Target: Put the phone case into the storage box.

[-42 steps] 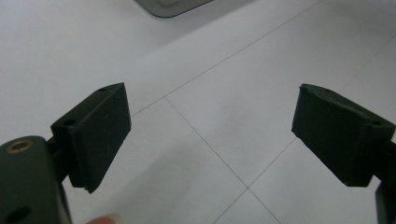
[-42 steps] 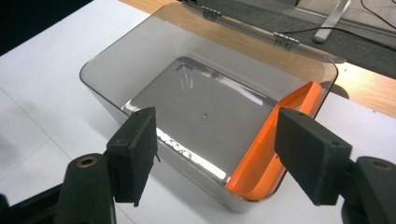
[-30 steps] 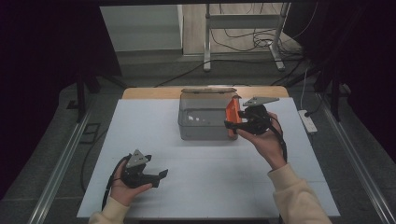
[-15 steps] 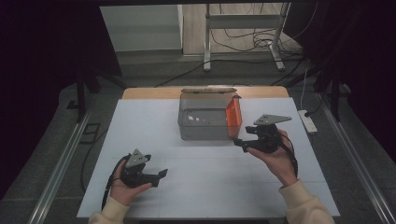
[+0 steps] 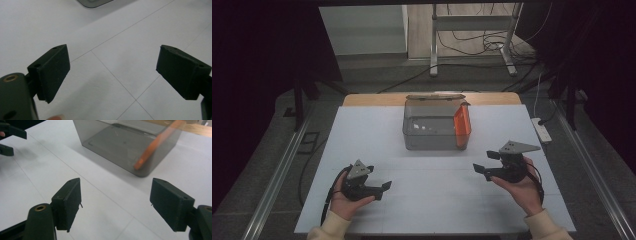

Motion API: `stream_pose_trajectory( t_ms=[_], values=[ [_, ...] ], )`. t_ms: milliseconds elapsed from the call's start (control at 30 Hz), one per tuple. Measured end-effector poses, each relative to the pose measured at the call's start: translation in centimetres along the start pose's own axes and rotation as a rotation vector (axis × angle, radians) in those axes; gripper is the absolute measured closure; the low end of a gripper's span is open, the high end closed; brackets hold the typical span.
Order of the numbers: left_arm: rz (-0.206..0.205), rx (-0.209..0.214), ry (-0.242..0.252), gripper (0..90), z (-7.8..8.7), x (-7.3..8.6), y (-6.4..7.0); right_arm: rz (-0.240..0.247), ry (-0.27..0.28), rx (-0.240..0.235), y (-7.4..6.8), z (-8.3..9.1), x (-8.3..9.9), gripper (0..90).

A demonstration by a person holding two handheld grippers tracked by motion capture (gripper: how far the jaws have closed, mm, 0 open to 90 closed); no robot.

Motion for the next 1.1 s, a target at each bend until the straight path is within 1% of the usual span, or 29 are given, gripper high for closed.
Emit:
stream_pose_trajectory(
  t_ms=[67,200,333,400,500,767,867,1100],
  values=[
    [0.001,-0.001,0.003,11.4,0.0,0.0,0.0,-0.005,0.0,0.013,0.4,0.1,0.7,24.1],
    [0.0,0.001,0.004,11.4,0.0,0.0,-0.1,-0.043,-0.002,0.02,1.3,0.3,2.3,24.2],
    [-0.004,0.003,0.006,11.4,0.0,0.0,0.1,-0.032,-0.011,0.033,1.8,0.2,3.8,23.0],
    [-0.006,0.004,0.006,11.4,0.0,0.0,0.2,-0.042,-0.014,0.031,2.0,0.2,4.4,22.9],
    [-0.008,0.006,0.007,11.4,0.0,0.0,0.2,-0.058,-0.008,0.029,2.2,0.3,4.8,23.3],
    [-0.011,0.008,0.004,11.4,-0.1,0.0,0.2,-0.06,-0.016,0.034,2.5,-0.1,5.4,23.4],
    [-0.012,0.007,0.003,11.5,-0.1,0.0,0.2,-0.051,-0.019,0.043,2.7,-0.1,5.6,23.6],
    [-0.014,0.007,0.002,11.4,-0.1,0.0,0.2,-0.042,-0.02,0.042,2.7,-0.2,5.7,23.6]
  ],
)
Point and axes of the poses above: each handheld gripper's, and its own axes: z roughly backward along the jaws, x roughly out of its underside, y roughly to its right, the point moved 9 cm from there along -z, roughly forward along the jaws, and after that the axes turned 12 degrees about x, right-handed, at the moved point
